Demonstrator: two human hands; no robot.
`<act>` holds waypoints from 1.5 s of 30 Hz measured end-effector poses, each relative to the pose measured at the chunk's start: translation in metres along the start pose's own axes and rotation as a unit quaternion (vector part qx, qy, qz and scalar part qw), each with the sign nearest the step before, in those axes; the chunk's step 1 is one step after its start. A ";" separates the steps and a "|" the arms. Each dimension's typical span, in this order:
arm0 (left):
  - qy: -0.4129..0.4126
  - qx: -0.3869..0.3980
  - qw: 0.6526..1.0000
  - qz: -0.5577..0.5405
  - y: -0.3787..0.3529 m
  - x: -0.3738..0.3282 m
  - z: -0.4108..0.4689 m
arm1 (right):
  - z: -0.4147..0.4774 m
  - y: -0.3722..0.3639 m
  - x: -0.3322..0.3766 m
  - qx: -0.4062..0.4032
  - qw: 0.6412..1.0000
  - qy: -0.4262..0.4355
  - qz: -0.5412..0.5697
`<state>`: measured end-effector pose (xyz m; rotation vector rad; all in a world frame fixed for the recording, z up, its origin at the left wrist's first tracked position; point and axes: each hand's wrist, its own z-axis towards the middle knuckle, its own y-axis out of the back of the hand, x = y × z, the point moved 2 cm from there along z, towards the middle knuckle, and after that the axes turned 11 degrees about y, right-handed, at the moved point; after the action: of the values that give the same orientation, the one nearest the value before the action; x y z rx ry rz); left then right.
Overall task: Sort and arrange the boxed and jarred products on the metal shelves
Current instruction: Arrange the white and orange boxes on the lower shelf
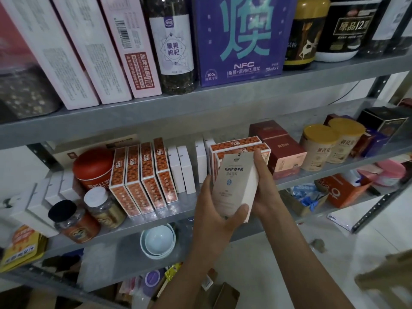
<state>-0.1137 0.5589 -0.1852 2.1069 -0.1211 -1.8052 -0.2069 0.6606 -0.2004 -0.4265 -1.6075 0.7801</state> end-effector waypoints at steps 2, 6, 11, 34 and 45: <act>0.025 0.010 0.997 -0.073 0.006 -0.003 0.002 | -0.003 -0.001 0.006 0.053 0.998 -0.008 0.021; 0.186 0.159 0.883 -0.400 0.012 -0.001 0.005 | -0.008 0.000 0.010 0.079 0.993 -0.024 0.088; 0.261 0.257 0.751 -0.549 0.011 -0.004 -0.004 | -0.010 0.010 0.006 0.015 0.994 -0.067 0.083; 0.300 0.182 0.786 -0.509 0.023 0.009 -0.003 | -0.022 0.008 0.027 0.169 0.986 -0.015 0.003; -0.075 -0.006 0.993 -0.093 0.031 -0.001 -0.003 | -0.016 -0.005 0.026 0.029 0.982 0.056 -0.178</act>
<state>-0.1053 0.5314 -0.1742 2.0312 0.0506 -2.0660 -0.1960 0.6785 -0.1773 -0.1291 -1.4965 0.5194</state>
